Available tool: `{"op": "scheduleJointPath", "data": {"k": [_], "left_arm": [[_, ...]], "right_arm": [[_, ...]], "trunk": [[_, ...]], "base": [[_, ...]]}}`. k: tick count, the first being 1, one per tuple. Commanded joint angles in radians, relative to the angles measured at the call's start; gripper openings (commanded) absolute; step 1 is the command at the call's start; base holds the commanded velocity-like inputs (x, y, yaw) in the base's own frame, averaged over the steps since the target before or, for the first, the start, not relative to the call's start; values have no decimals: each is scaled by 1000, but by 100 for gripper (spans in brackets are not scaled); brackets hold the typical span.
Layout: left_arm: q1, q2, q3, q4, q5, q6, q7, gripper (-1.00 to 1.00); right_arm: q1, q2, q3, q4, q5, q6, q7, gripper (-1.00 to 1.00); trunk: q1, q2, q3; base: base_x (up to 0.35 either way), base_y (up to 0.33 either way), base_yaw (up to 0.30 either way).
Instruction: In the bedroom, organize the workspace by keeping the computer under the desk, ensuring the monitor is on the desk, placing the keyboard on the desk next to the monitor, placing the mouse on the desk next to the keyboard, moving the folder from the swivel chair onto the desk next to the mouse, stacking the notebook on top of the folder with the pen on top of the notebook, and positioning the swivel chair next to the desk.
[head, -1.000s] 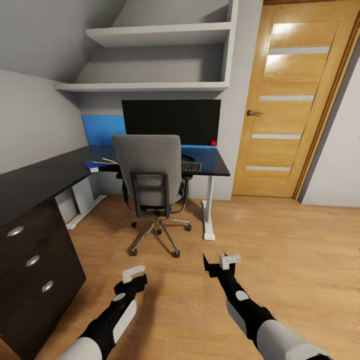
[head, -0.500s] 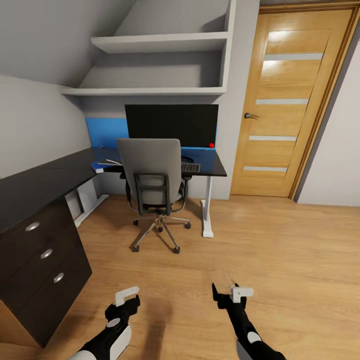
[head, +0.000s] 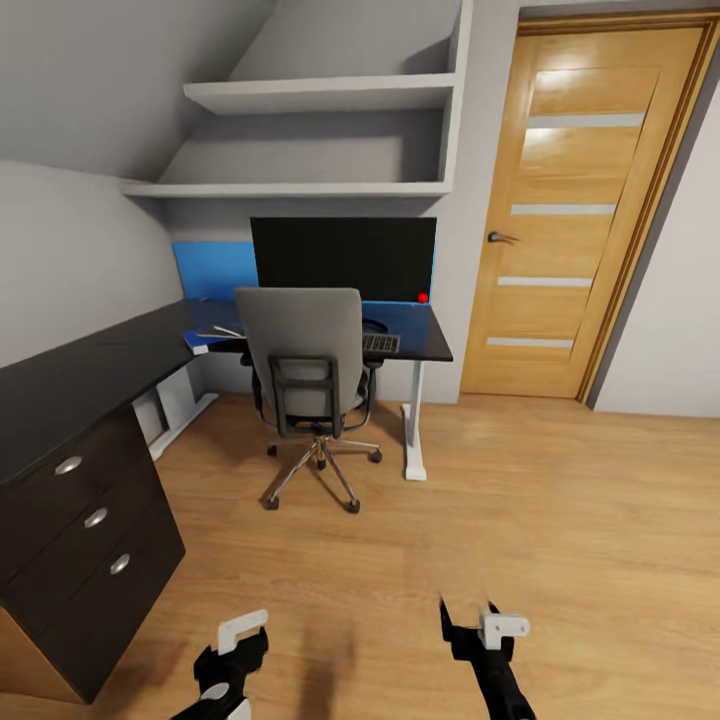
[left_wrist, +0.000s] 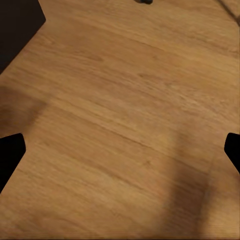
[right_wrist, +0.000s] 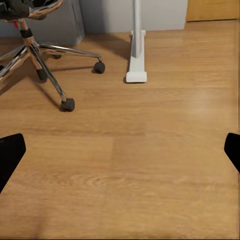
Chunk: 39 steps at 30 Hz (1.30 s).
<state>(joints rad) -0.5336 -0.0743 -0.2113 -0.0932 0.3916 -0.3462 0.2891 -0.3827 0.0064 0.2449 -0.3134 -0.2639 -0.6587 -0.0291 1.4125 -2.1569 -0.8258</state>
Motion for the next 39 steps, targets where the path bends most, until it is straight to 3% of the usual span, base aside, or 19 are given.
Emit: {"op": "scheduleJointPath", "data": {"k": [1, 3, 7, 11, 17, 18, 25, 33, 34, 35, 37, 39], "left_arm": [[-1, 0, -9, 15, 7, -17, -1, 100], [0, -1, -8, 43, 7, -58, -16, 100], [38, 0, -8, 68, 7, -118, -31, 100], [69, 1, -7, 71, 7, -168, -33, 100], [113, 2, -7, 72, 7, -211, -34, 100], [140, 2, -7, 73, 7, -222, -34, 100], [199, 1, -8, 73, 6, -282, -34, 100], [249, 0, -9, 73, 4, -331, -36, 100], [255, 0, -9, 73, 4, -342, -36, 100], [290, -2, -10, 73, 1, -409, -35, 100], [312, -2, -11, 73, 0, -437, -35, 100], [362, 0, -11, 73, 0, -461, -34, 100]], "right_arm": [[3, -1, 8, 7, -9, -8, -5, 100], [9, -1, 9, 37, -9, -33, -8, 100], [15, 2, 8, 190, -11, -196, -12, 100], [16, 4, 8, 274, -12, -286, -12, 100], [18, 1, 6, 319, -17, -325, -13, 100], [32, 0, 5, 329, -46, -333, -13, 100], [79, 0, 5, 333, -93, -373, -12, 100], [109, -1, 5, 333, -100, -389, -12, 100], [113, -1, 5, 333, -100, -389, -12, 100], [135, 0, 5, 333, -101, -389, -15, 100], [144, 1, 6, 333, -100, -389, -25, 100], [171, 4, 7, 333, -100, -389, -89, 100]], "trunk": [[-4, 7, 2], [-12, 21, 9], [-27, 49, 21], [-42, 77, 34], [-65, 119, 52], [-69, 126, 56], [-96, 175, 78], [-127, 231, 103], [-131, 238, 106], [-134, 245, 109], [-142, 259, 115], [-150, 273, 121]], "base": [[0, 0, 0], [0, 0, 0], [0, 0, 0], [0, 0, 0], [0, 0, 0], [0, 0, 0], [0, 0, 0], [0, 0, 0], [0, 0, 0], [0, 0, 0], [0, 0, 0], [0, 0, 0]]}}
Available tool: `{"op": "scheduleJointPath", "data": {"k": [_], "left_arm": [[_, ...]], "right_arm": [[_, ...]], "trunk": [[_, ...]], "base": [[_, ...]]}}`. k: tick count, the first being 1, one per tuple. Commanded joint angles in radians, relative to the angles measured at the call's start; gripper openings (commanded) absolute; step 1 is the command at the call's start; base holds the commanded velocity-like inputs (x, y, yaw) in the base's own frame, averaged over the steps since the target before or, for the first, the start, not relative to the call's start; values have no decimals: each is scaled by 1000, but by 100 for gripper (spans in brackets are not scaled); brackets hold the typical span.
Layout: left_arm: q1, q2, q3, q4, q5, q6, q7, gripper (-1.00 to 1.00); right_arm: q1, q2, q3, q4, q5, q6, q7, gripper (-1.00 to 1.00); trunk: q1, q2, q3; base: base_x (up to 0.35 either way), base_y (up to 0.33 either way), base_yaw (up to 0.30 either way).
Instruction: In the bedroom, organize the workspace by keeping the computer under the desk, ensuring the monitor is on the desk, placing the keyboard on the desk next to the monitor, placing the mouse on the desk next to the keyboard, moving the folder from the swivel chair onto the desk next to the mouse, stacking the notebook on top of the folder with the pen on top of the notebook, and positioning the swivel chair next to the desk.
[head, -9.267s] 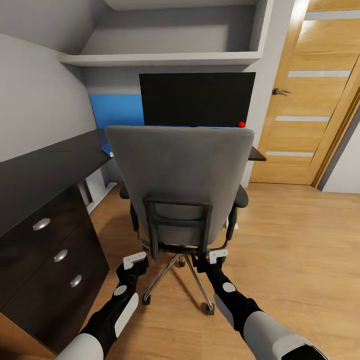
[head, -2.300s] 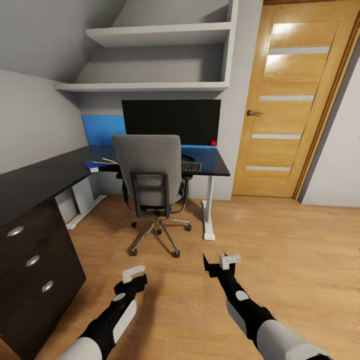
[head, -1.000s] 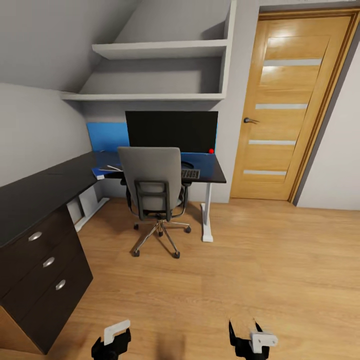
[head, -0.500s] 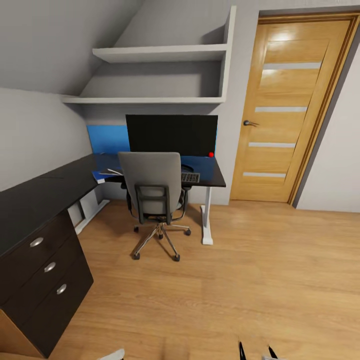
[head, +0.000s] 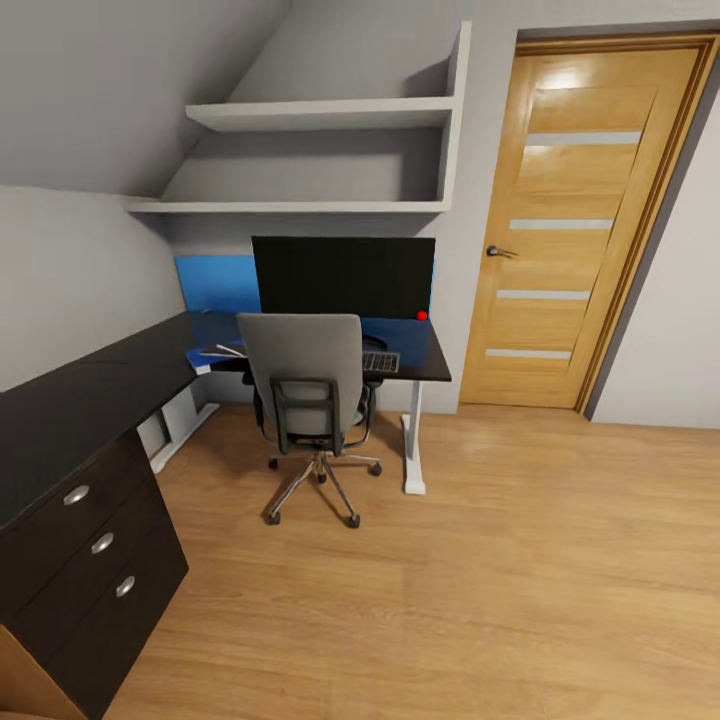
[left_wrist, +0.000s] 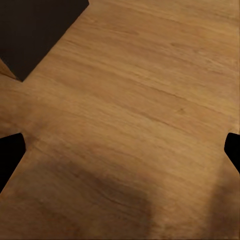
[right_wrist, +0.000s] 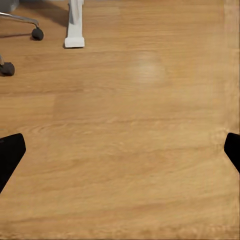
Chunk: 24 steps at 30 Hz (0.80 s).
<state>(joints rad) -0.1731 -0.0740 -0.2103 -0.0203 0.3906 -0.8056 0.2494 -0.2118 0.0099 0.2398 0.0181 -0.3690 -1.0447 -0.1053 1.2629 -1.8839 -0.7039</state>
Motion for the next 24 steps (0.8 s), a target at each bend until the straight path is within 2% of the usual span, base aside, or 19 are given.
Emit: {"op": "scheduleJointPath", "data": {"k": [1, 4, 6, 15, 24], "left_arm": [[9, 0, -12, 0, 1, -3, 6, 100], [59, 0, -13, 0, 0, -17, 6, 100], [75, 2, -13, 0, 1, -34, 5, 100], [137, 23, -14, 0, 1, -66, 3, 100], [153, 29, -14, 0, 1, -91, 2, 100]], "right_arm": [[4, 1, 13, 2, 5, -2, -23, 100], [33, 3, 13, 2, 6, -2, -87, 100], [50, 4, 14, 3, 7, -2, -99, 100], [113, 3, 13, 3, 7, -2, -109, 100], [122, 3, 17, -5, 5, 6, -106, 100]], "trunk": [[-4, 7, 3], [-16, 28, 12], [-23, 42, 18], [-58, 105, 46], [-92, 168, 75]], "base": [[0, 0, 0], [0, 0, 0], [0, 0, 0], [0, 0, 0], [0, 0, 0]]}}
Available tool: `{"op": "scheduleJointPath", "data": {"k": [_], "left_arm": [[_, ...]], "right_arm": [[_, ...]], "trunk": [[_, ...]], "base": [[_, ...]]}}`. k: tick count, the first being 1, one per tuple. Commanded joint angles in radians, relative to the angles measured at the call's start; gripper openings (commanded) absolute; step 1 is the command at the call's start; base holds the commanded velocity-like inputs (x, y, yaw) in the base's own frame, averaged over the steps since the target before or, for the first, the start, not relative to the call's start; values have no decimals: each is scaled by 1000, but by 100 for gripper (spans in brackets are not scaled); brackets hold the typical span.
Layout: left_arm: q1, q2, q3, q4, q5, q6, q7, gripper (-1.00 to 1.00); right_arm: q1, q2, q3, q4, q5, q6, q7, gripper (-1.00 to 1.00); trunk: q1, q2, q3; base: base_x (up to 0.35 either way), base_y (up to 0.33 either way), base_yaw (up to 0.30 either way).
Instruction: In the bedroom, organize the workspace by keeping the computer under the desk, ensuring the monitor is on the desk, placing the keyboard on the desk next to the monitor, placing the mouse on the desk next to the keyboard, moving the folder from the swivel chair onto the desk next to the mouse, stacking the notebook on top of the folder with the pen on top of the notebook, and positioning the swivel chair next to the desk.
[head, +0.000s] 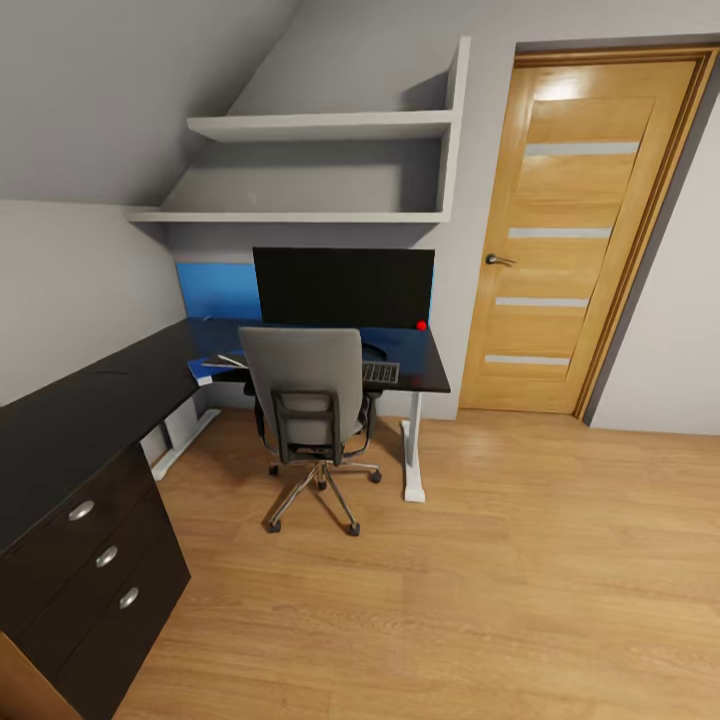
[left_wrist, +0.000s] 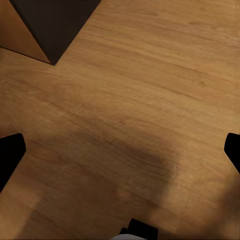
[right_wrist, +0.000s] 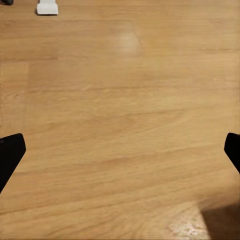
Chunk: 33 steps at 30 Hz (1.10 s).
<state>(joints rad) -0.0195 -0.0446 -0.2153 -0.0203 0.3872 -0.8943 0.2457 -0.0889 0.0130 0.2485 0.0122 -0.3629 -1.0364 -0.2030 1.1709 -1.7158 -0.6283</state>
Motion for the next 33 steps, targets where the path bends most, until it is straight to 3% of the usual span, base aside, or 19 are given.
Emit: {"op": "scheduleJointPath", "data": {"k": [1, 8, 16, 33], "left_arm": [[0, 0, -9, 0, 4, -4, 6, 100], [15, 0, -9, 0, 3, -19, 6, 100], [40, 0, -9, 0, 3, -91, 3, 100], [44, -3, -8, -1, 4, -87, -13, 100]], "right_arm": [[-1, 0, 8, 1, -2, 0, -8, 100], [0, 0, 6, 2, -1, 5, -9, 100], [0, -1, 8, 3, -1, 6, -9, 100], [0, -1, 8, 2, -1, 6, -9, 100]], "trunk": [[-4, 7, 2], [-31, 56, 24], [-62, 112, 49], [-62, 112, 49]], "base": [[0, 0, 0], [0, 0, 0], [0, 0, 0], [0, 0, 0]]}}
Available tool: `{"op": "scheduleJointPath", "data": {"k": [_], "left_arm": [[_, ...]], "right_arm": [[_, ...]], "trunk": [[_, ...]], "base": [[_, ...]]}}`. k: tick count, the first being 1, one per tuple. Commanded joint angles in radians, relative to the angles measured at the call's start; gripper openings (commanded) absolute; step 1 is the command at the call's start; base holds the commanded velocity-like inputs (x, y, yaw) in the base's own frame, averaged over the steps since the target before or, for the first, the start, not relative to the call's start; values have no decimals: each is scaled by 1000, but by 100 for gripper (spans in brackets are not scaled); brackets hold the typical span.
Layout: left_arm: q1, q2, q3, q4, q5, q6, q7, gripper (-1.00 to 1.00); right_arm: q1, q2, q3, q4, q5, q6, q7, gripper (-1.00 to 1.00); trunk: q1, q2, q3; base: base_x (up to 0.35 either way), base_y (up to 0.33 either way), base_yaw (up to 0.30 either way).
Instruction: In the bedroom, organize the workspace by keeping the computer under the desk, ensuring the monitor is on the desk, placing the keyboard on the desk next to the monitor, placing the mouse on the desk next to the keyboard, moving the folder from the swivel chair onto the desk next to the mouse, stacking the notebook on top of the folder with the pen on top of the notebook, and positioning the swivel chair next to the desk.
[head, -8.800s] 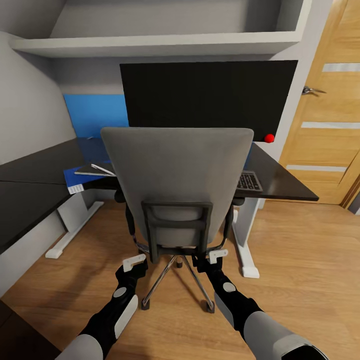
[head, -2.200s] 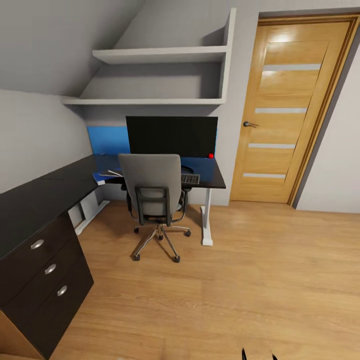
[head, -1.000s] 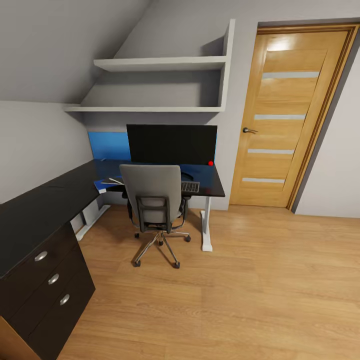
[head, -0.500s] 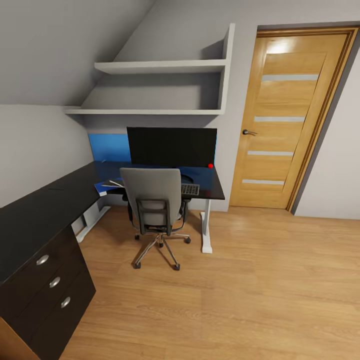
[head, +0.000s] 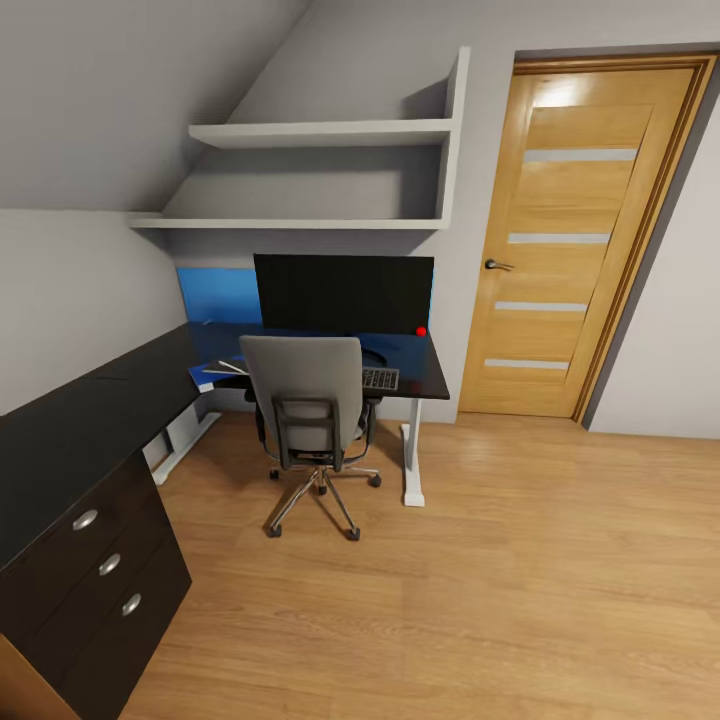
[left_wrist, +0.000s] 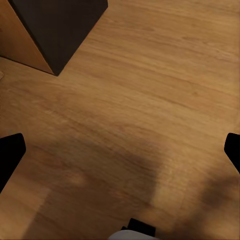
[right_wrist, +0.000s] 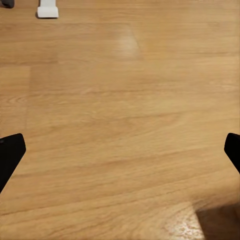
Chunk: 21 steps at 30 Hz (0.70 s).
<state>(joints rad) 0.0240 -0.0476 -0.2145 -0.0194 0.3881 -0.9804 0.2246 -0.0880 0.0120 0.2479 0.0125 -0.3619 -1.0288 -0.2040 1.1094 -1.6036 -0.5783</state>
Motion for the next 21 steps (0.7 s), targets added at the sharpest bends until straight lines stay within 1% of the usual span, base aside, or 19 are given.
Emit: {"op": "scheduleJointPath", "data": {"k": [1, 21], "left_arm": [[1, 0, -8, -2, 3, 0, 8, 100], [0, 1, -9, -2, 3, 0, 9, 100]], "right_arm": [[-1, 0, 9, 1, -2, -2, -8, 100], [-1, 0, 8, 1, -2, -2, -8, 100]], "trunk": [[0, 0, -1], [0, 0, -1]], "base": [[0, 0, 0], [0, 0, 0]]}}
